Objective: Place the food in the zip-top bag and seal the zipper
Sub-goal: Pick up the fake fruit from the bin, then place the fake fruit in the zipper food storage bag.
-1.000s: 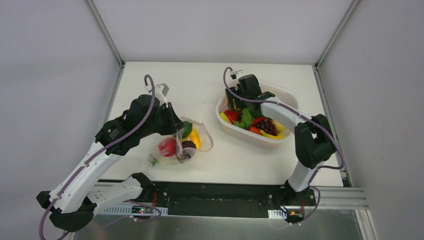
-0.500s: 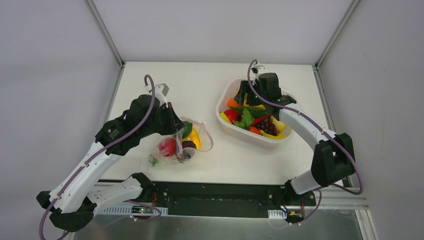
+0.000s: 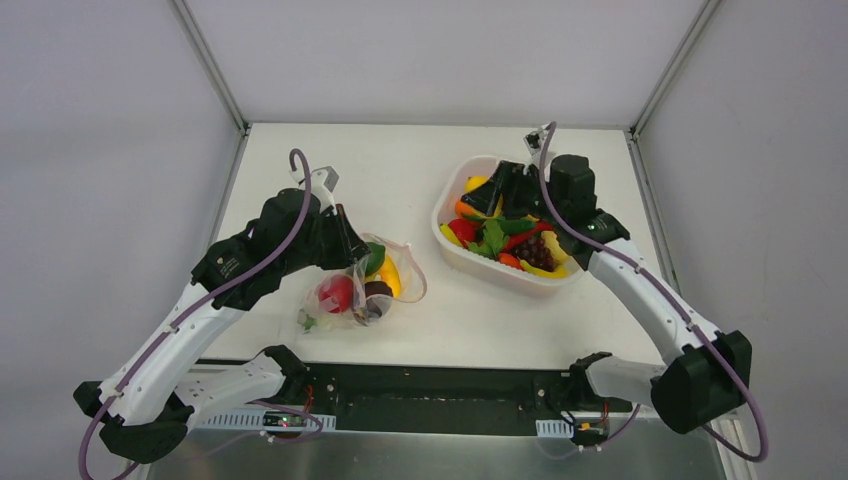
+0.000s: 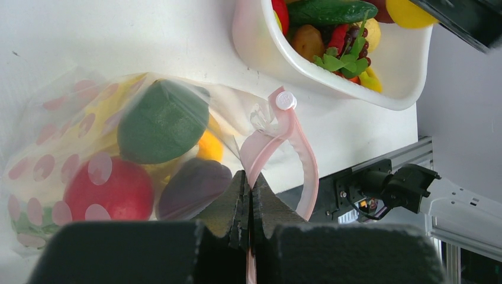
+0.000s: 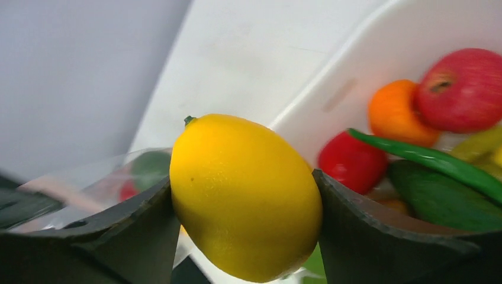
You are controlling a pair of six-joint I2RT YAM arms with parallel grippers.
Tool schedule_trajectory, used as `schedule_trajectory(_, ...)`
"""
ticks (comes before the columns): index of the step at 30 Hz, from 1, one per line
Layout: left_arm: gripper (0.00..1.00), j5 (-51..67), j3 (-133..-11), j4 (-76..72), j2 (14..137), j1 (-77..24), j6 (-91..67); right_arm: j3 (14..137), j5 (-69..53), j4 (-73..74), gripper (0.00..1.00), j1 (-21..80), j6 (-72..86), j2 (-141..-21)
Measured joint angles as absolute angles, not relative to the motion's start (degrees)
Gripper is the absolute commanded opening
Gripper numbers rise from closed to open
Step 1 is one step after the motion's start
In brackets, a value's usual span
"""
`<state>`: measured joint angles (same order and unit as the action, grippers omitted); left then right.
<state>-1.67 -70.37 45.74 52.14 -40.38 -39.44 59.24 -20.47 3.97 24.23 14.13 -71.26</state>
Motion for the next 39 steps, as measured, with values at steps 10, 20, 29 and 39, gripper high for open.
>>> schedule_trajectory(10, 0.0, 0.51, -70.37, 43.44, 53.41, -40.38, -40.69, 56.34, -33.1, -3.9, 0.52, 39.92, 23.2, -64.38)
schedule_trajectory(20, 0.0, 5.45, -70.39, 38.0, 55.37, -40.38, -44.05, 59.68, -26.37, 0.82, 0.56, 51.86, 20.69, -67.26)
schedule_trajectory(29, 0.0, 6.72, -70.5, 34.74, 55.59, -40.36, -46.35, 64.16, -16.38, 7.75, 0.61, 55.55, 15.7, -70.76)
schedule_trajectory(39, 0.0, 7.86, -70.35, 31.4, 55.59, -39.99, -48.27, 68.29, -10.81, 13.63, 0.75, 56.1, 9.63, -71.64)
